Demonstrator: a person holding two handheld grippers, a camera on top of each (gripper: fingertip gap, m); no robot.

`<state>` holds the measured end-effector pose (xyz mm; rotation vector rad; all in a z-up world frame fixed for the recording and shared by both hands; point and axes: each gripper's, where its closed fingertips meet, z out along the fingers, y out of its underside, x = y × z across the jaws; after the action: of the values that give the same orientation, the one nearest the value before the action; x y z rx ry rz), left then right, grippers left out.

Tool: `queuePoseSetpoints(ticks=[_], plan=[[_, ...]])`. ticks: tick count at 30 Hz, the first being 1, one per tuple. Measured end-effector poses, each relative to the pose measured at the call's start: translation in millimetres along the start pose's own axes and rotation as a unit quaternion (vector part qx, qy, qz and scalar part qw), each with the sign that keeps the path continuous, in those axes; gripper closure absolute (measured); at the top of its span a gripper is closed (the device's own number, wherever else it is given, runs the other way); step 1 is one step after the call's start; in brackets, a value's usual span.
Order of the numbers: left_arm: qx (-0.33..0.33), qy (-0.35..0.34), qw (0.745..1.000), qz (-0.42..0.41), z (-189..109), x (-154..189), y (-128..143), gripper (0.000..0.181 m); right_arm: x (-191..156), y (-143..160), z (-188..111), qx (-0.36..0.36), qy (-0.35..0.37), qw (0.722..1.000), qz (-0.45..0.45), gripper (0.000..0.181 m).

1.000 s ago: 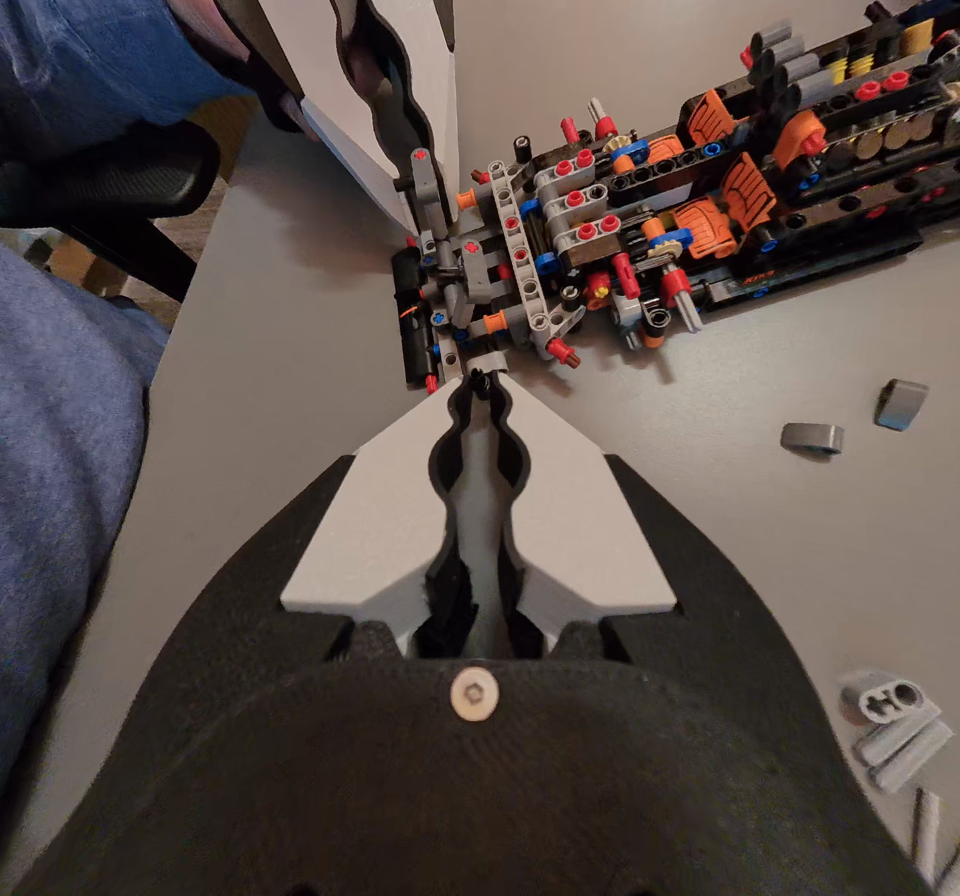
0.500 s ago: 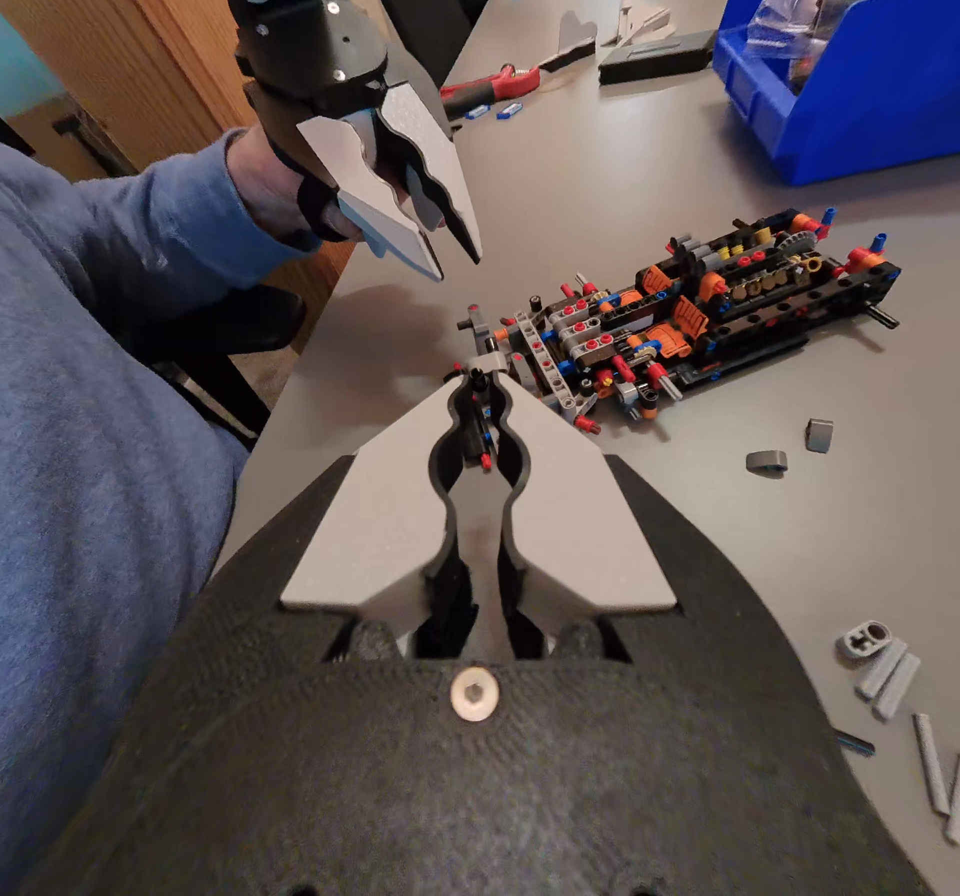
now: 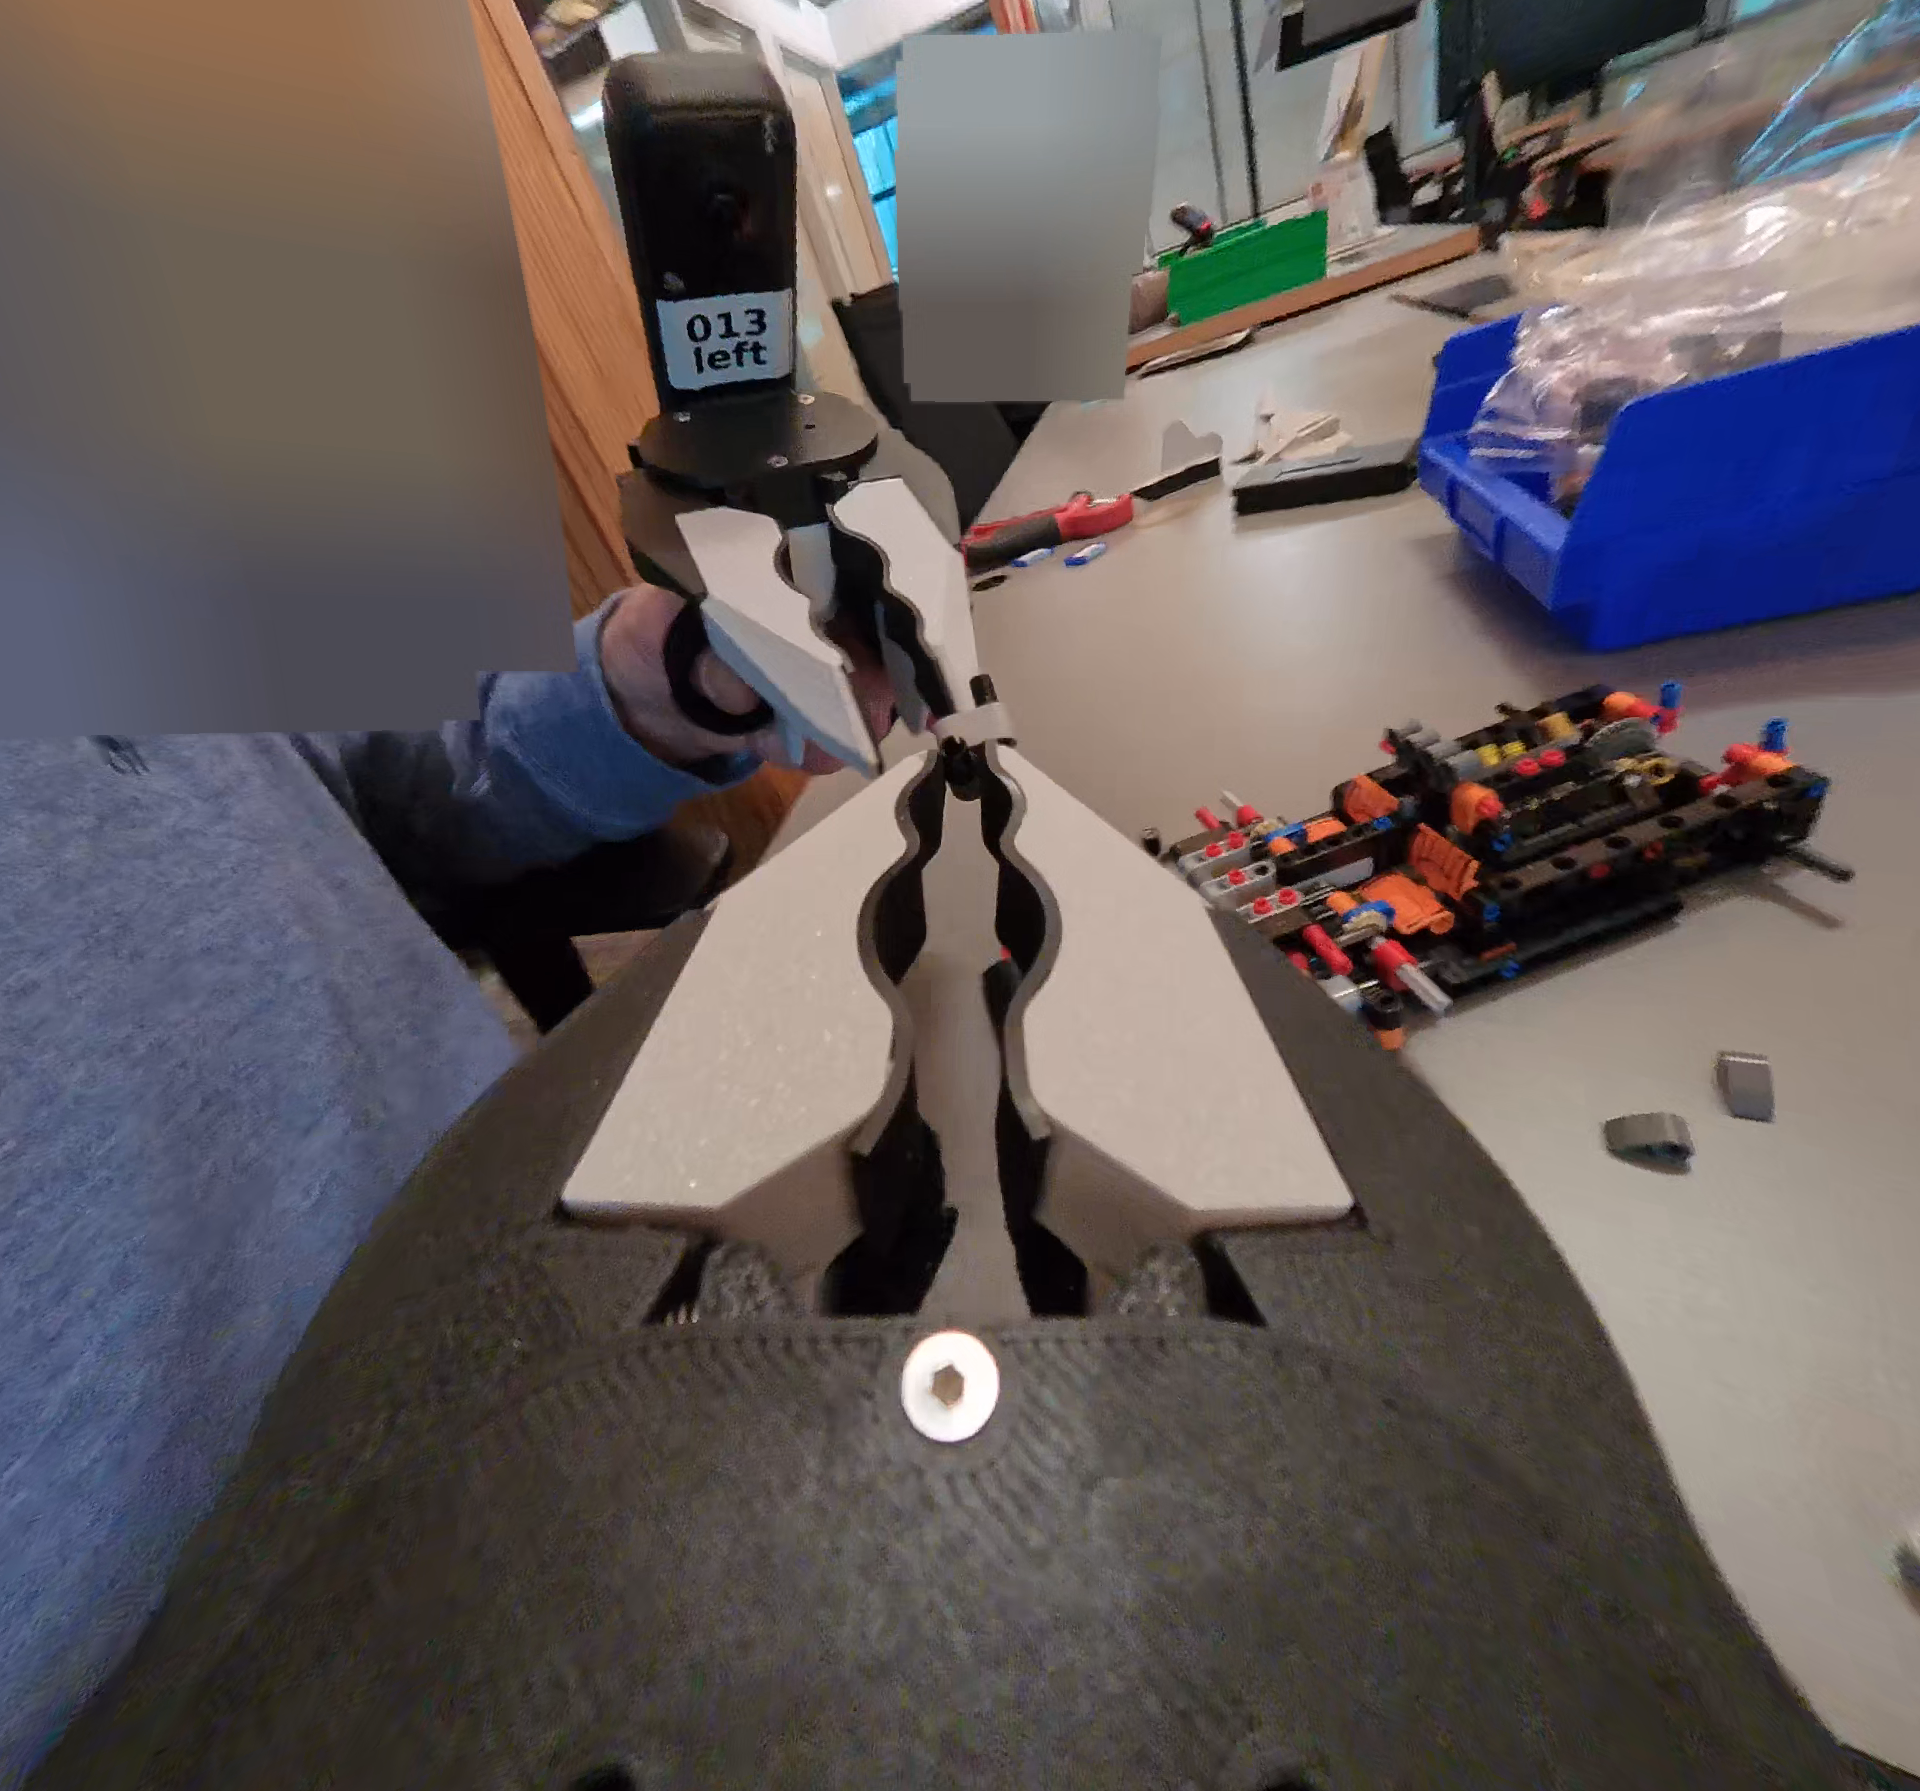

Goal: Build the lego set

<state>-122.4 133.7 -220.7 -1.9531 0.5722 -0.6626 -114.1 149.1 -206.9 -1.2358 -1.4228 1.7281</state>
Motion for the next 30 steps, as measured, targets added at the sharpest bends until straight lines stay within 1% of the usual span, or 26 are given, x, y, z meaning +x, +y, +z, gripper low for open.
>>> queuePoseSetpoints(ticks=[3, 5, 9, 12, 15, 17, 20, 24, 27, 30], plan=[[0.019, 0.017, 0.999, -0.033, 7.9, 1.1, -7.2, 0.163, 0.5, -1.8, 1.6, -0.022, 0.053, 0.995, -0.087, 0.177], [0.048, 0.047, 0.995, -0.073, 10.7, 4.3, -15.0, 0.163, -0.9, -0.8, 4.3, -0.045, 0.082, 0.985, -0.144, 0.178], [0.089, 0.082, 0.984, -0.131, 8.9, 1.7, -24.7, 0.164, -1.0, -3.2, 3.5, -0.062, 0.120, 0.969, -0.205, 0.178], [0.094, 0.087, 0.981, -0.144, 11.2, 0.9, -25.1, 0.167, -2.7, -3.3, 4.4, -0.077, 0.137, 0.957, -0.245, 0.178], [0.097, 0.092, 0.980, -0.148, 12.9, 1.9, -25.1, 0.172, -4.6, -4.9, 5.2, -0.094, 0.159, 0.938, -0.294, 0.178], [0.106, 0.107, 0.975, -0.161, 12.0, 2.9, -26.6, 0.173, -5.5, -6.3, 5.0, -0.105, 0.173, 0.923, -0.328, 0.178], [0.122, 0.127, 0.971, -0.165, 9.7, 4.4, -29.6, 0.175, -7.5, -9.3, 5.4, -0.111, 0.184, 0.911, -0.352, 0.178], [0.126, 0.142, 0.969, -0.160, 8.1, 6.7, -31.7, 0.175, -10.4, -10.6, 4.9, -0.110, 0.173, 0.918, -0.339, 0.177], [0.099, 0.134, 0.978, -0.128, 8.1, 8.6, -28.6, 0.175, -16.4, -10.9, -0.5, -0.103, 0.142, 0.937, -0.301, 0.170], [0.066, 0.137, 0.985, -0.078, 5.3, 14.9, -30.0, 0.175, -12.7, -18.7, -9.6, -0.098, 0.116, 0.960, -0.235, 0.169]])
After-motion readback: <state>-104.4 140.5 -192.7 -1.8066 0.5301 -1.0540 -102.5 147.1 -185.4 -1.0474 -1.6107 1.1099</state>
